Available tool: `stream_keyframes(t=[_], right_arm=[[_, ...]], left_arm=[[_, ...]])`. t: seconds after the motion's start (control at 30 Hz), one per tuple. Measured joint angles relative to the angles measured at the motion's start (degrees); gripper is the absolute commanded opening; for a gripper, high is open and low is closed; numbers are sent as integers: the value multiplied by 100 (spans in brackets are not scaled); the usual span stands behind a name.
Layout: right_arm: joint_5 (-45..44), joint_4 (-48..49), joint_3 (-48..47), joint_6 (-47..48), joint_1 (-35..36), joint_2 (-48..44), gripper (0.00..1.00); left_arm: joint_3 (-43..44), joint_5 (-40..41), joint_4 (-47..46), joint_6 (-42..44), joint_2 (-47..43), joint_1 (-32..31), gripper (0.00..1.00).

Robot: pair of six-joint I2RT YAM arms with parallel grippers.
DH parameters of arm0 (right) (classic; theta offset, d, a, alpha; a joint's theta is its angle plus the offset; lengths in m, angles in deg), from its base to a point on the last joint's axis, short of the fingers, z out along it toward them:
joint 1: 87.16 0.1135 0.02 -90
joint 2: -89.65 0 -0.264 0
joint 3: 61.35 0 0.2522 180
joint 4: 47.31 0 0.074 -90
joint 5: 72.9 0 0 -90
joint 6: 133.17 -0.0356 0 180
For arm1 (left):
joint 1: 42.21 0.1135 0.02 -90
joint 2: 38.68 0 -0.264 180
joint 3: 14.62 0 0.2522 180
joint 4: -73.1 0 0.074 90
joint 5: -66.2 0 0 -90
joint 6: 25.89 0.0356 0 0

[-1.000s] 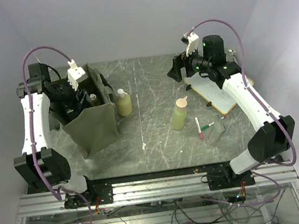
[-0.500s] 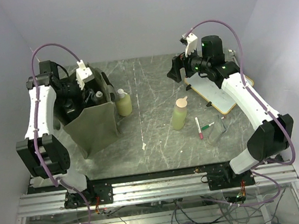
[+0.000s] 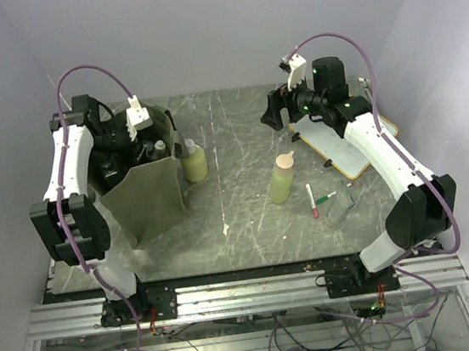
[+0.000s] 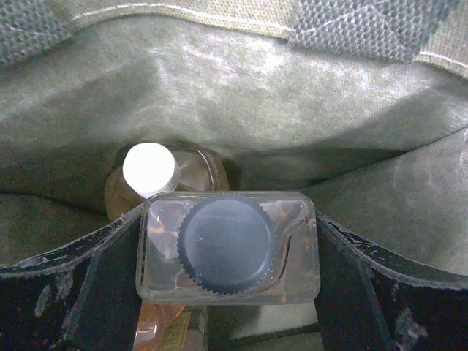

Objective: Place the personal care products into the canvas bag
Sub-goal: Adjust the care product in the canvas bag.

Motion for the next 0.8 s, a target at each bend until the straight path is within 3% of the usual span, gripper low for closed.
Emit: stream_keyframes(t=[0.37, 0.8], right_arm=[[-24, -17, 0, 103, 52, 46, 92], [-98, -66, 0, 271, 221, 59, 92]], left_arm=[[240, 66, 540, 595, 267, -2, 7], [24, 192, 428, 632, 264, -2, 7]])
